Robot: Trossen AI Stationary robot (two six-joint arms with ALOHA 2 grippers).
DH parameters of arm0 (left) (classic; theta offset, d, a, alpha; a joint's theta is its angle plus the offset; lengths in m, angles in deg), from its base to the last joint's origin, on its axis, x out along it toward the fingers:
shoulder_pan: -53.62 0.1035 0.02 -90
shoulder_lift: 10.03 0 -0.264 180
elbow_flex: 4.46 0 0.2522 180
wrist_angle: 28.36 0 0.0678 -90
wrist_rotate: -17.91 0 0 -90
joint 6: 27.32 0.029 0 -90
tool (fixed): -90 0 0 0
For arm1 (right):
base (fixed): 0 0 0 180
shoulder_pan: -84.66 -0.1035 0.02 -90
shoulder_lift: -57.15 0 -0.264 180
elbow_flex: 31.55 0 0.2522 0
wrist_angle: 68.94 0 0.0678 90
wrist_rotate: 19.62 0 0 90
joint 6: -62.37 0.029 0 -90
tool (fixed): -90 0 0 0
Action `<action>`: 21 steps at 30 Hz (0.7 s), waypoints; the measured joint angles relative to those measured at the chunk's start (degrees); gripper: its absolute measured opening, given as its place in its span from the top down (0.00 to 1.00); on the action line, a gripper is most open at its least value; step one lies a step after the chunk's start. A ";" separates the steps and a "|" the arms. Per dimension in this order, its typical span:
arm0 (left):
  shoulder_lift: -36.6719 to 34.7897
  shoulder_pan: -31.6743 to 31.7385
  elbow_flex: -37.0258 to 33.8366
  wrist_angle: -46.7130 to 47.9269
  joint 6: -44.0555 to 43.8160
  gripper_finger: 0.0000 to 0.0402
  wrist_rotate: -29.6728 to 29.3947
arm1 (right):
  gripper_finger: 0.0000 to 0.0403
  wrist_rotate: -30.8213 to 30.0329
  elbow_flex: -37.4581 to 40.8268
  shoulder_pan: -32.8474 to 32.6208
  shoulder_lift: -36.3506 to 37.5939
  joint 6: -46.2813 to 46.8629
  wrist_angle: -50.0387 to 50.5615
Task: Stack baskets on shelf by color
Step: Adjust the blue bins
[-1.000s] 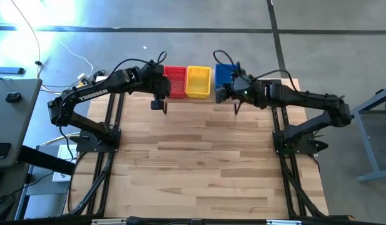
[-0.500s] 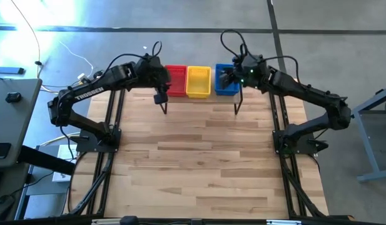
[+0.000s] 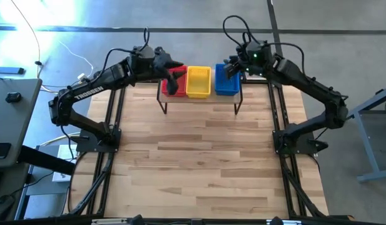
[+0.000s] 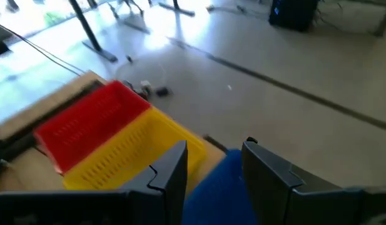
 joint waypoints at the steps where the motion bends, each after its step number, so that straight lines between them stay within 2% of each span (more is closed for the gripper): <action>1: 0.24 -0.17 0.01 -1.59 -1.90 0.61 0.03 | 0.66 -0.16 -1.23 0.37 -0.56 0.10 2.32; 5: 0.34 -0.20 -0.01 -5.33 -7.34 0.61 0.33 | 0.66 -0.25 -5.47 1.17 -3.35 1.05 11.13; 11: 0.35 -0.18 -0.01 -4.53 -14.32 0.61 0.25 | 0.66 -0.24 -8.96 1.15 -6.39 3.51 19.51; 18: 0.35 -0.24 -0.01 1.29 -17.91 0.61 0.89 | 0.66 -4.33 -9.09 1.12 -6.82 7.95 28.13; 21: -0.19 -0.60 -0.05 5.99 -17.20 0.61 3.89 | 0.66 -4.55 -9.12 0.69 -6.82 9.10 30.75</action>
